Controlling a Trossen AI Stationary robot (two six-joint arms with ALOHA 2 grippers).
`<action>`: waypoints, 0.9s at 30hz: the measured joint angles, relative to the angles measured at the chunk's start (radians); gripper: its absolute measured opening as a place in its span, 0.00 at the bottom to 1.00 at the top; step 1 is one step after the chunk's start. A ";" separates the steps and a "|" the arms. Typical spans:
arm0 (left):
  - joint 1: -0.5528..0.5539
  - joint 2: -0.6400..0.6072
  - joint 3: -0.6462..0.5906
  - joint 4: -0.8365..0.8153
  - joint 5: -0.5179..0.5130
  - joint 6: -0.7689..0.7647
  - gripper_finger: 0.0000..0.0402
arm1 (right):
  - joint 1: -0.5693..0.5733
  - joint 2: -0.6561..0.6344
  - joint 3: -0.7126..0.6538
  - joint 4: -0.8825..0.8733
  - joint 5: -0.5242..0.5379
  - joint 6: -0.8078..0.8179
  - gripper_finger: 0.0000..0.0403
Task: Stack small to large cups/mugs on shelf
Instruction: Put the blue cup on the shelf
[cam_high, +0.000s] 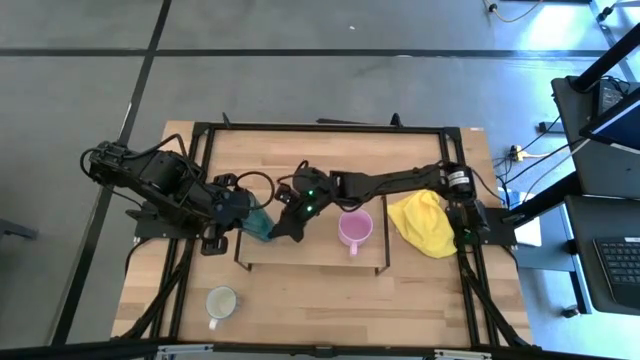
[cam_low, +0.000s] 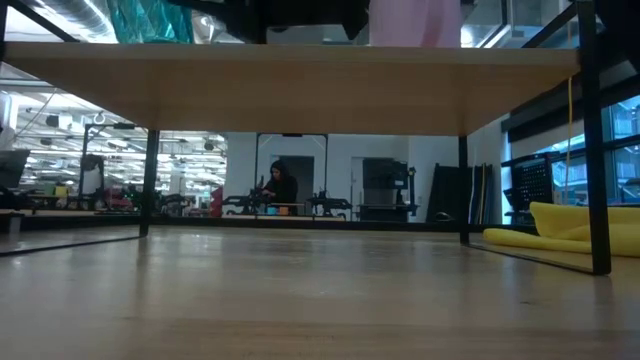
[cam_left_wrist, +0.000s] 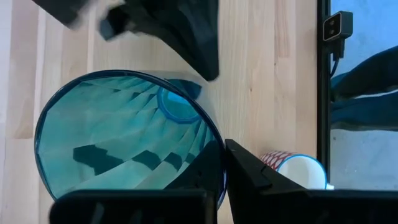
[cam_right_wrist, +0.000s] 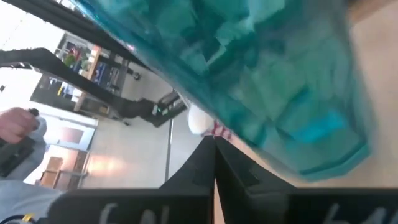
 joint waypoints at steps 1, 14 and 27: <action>0.000 0.000 0.000 0.000 0.000 0.000 0.03 | 0.004 0.007 0.000 0.000 -0.006 0.006 0.02; 0.000 0.000 0.000 0.005 0.016 -0.001 0.03 | -0.001 0.021 0.000 0.023 -0.008 -0.008 0.02; 0.000 0.000 0.000 0.045 0.024 -0.002 0.04 | -0.019 0.021 0.000 -0.053 0.013 -0.065 0.02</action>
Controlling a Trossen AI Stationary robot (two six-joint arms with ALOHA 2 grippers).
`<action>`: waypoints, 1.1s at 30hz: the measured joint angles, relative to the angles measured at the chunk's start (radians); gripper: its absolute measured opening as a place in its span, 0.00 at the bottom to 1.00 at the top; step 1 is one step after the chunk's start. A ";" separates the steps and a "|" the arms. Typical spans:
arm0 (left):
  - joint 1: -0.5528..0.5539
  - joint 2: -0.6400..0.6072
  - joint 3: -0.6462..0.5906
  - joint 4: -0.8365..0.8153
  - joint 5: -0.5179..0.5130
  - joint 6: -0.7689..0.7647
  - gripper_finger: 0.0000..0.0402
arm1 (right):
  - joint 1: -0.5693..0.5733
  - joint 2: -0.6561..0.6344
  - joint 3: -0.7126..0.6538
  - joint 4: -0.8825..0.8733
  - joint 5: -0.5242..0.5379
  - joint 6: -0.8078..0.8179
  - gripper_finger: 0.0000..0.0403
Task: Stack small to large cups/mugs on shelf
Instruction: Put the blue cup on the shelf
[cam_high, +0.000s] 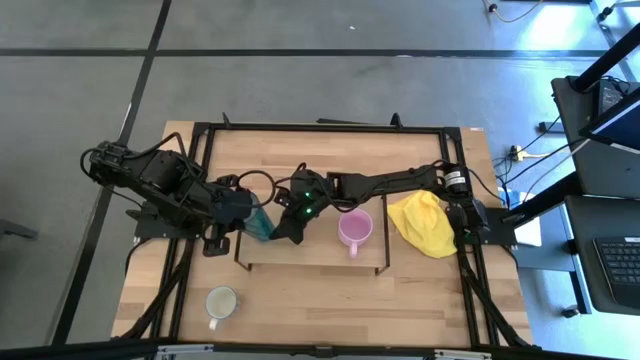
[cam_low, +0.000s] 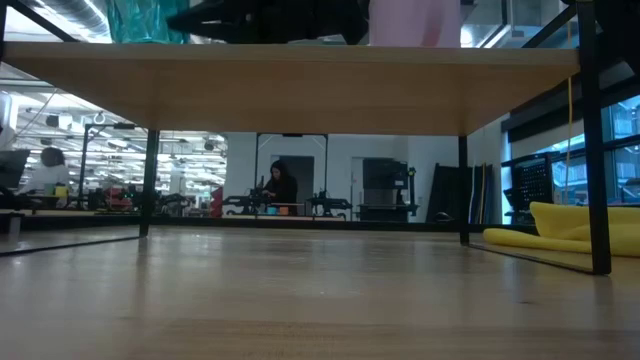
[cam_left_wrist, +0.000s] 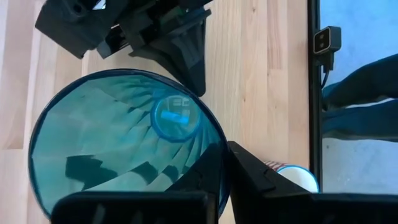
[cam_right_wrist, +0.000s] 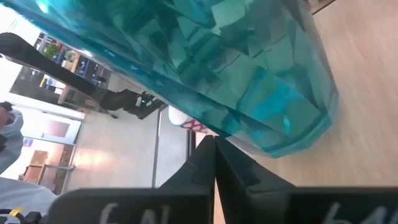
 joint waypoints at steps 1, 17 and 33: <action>0.000 0.000 0.000 0.000 -0.001 0.001 0.04 | -0.001 0.000 0.000 -0.001 0.002 0.000 0.02; 0.000 0.000 0.000 0.047 0.035 -0.001 0.04 | -0.002 0.000 0.000 -0.003 0.008 -0.013 0.02; -0.001 0.000 0.000 0.121 0.041 -0.021 0.11 | -0.004 0.000 0.000 -0.020 0.052 -0.047 0.02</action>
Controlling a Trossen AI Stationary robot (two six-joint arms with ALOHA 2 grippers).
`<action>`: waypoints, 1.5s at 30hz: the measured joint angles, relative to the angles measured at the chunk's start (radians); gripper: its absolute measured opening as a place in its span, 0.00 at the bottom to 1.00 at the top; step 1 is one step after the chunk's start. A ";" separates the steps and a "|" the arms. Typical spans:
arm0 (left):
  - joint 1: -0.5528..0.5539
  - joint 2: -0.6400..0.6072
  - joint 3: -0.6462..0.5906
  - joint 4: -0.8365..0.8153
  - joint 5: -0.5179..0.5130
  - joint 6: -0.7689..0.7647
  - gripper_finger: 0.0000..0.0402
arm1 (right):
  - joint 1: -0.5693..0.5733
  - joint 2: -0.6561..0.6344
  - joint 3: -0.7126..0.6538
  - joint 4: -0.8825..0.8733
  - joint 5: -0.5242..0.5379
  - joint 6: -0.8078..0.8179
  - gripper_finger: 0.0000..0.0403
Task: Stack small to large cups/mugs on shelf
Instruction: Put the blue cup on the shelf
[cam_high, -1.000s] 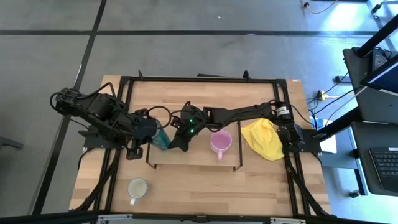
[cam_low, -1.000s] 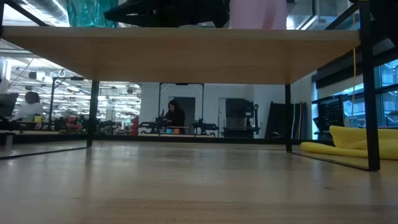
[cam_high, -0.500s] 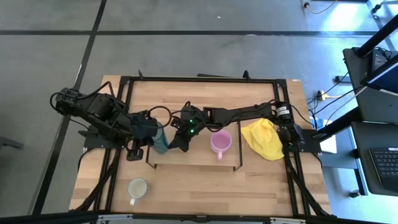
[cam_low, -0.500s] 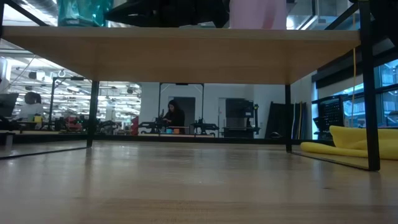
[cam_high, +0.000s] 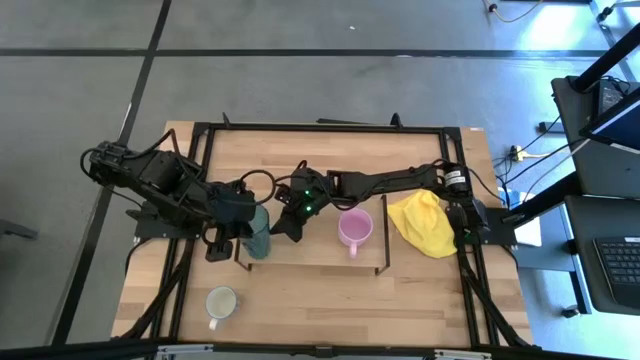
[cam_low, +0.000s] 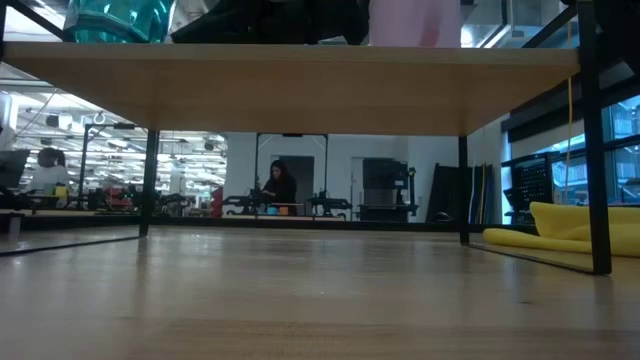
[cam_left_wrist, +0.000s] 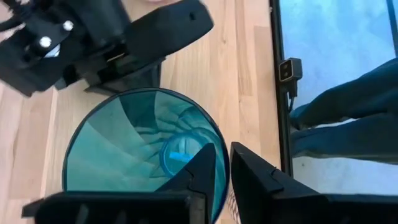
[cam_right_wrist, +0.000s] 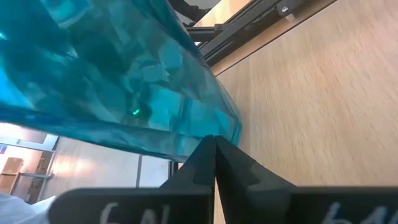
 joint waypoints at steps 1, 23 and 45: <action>0.000 0.000 0.000 -0.001 0.000 -0.004 0.11 | 0.000 0.000 0.000 0.000 0.000 0.000 0.02; -0.032 0.000 0.000 -0.006 0.027 -0.059 0.10 | -0.064 -0.003 0.002 -0.053 -0.108 -0.008 0.02; -0.091 -0.003 0.118 0.070 -0.041 -0.029 0.09 | -0.183 0.001 -0.001 -0.078 -0.149 -0.052 0.02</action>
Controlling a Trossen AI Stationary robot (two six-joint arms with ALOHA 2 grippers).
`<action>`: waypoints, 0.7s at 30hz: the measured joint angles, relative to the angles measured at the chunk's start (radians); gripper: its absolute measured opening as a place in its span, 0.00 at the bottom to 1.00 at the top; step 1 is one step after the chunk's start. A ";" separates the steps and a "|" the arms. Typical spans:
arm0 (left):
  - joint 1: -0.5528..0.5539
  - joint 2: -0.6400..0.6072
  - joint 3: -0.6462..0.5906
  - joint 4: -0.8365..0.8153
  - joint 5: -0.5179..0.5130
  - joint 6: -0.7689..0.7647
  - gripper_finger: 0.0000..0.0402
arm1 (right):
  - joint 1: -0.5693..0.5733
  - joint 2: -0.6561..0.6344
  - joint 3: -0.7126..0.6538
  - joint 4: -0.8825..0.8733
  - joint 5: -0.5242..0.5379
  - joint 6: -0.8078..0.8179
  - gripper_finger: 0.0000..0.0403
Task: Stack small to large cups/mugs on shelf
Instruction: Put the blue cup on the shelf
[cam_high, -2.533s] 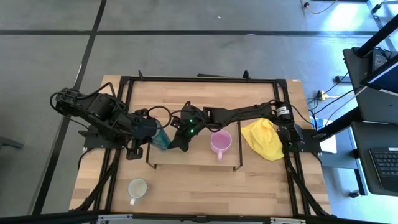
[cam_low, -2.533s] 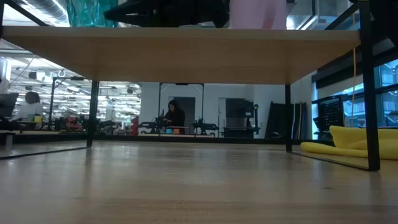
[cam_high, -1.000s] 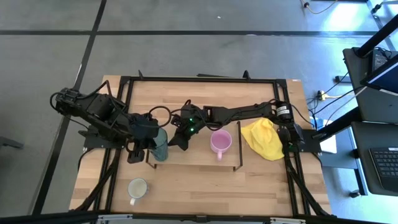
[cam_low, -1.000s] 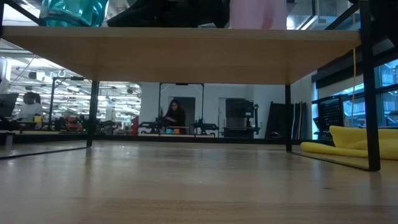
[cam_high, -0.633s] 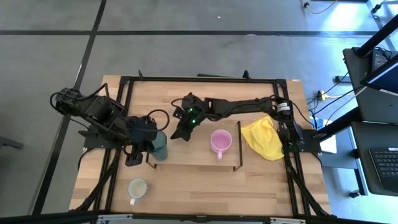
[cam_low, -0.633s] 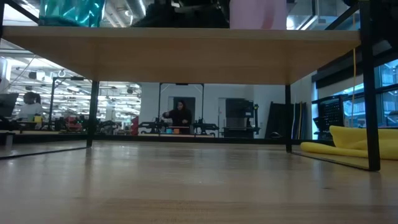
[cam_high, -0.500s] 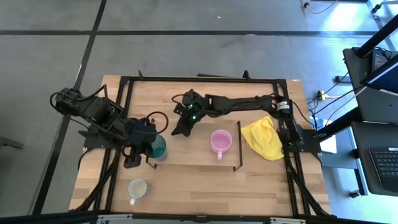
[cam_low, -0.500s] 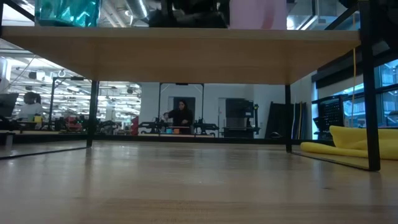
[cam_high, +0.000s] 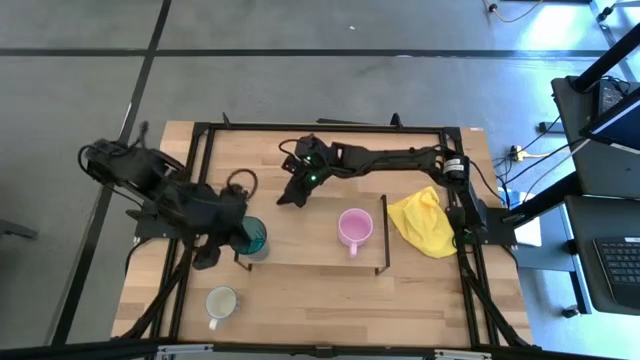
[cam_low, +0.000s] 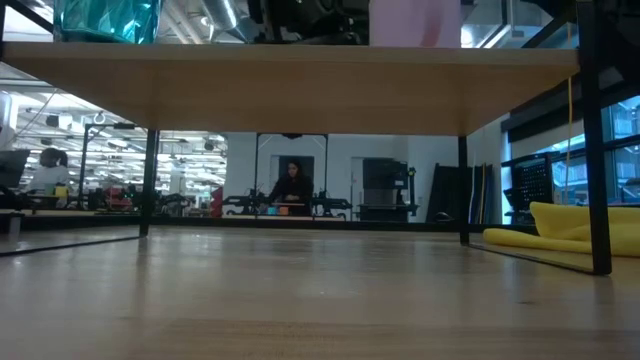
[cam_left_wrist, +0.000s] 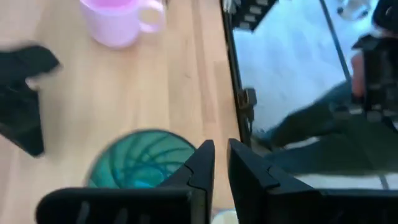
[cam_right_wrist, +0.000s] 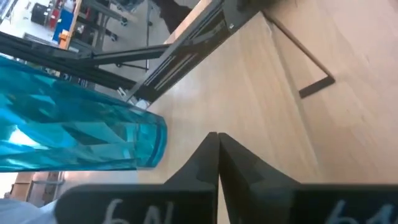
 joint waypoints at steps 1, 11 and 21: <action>-0.003 0.000 0.027 -0.016 -0.024 0.005 0.09 | -0.001 0.000 0.000 0.005 0.000 -0.002 0.02; -0.064 -0.037 0.168 -0.242 -0.186 -0.016 0.08 | -0.032 -0.015 0.216 -0.013 -0.050 -0.169 0.02; -0.269 -0.003 0.152 -0.270 -0.168 -0.222 0.01 | -0.031 -0.017 0.586 -0.354 0.114 -0.412 0.02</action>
